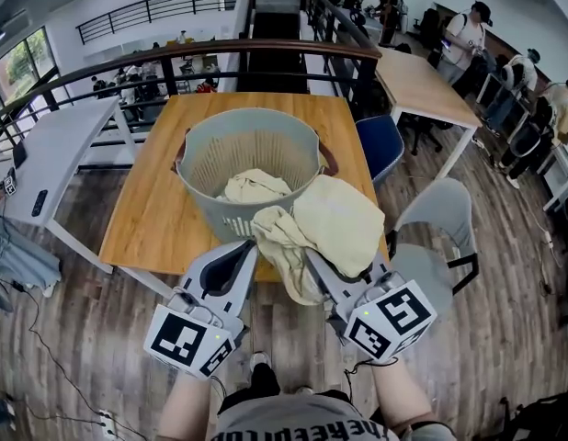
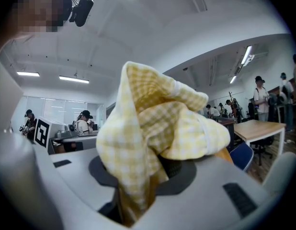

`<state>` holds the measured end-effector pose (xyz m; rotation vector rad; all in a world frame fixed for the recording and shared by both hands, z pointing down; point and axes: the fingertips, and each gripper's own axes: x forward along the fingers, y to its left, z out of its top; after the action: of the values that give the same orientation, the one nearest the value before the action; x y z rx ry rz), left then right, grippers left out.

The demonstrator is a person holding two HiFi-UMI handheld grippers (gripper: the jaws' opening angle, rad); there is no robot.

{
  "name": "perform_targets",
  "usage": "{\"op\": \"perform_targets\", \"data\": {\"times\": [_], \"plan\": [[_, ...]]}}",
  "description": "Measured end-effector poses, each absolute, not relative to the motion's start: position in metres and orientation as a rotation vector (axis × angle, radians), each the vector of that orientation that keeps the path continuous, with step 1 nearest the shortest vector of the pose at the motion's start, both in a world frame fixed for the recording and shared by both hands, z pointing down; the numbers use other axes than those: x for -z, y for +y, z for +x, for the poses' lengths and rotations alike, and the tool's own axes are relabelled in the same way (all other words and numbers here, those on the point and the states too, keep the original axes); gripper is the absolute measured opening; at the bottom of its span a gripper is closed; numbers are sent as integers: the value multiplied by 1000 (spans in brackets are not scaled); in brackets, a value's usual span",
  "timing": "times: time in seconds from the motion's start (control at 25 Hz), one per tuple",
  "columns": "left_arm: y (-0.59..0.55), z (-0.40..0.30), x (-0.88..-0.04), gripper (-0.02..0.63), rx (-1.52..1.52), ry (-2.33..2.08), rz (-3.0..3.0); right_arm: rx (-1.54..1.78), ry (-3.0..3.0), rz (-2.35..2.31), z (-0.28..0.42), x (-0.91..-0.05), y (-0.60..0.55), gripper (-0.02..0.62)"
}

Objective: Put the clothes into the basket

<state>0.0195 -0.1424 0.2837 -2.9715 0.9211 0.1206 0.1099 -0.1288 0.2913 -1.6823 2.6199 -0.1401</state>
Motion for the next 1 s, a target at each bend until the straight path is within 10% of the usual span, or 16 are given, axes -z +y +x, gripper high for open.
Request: {"op": "perform_targets", "data": {"times": [1.0], "plan": [[-219,-7,-280,14,-135,763,-3042,-5,2494,-1837,104,-230,-207,147]]}}
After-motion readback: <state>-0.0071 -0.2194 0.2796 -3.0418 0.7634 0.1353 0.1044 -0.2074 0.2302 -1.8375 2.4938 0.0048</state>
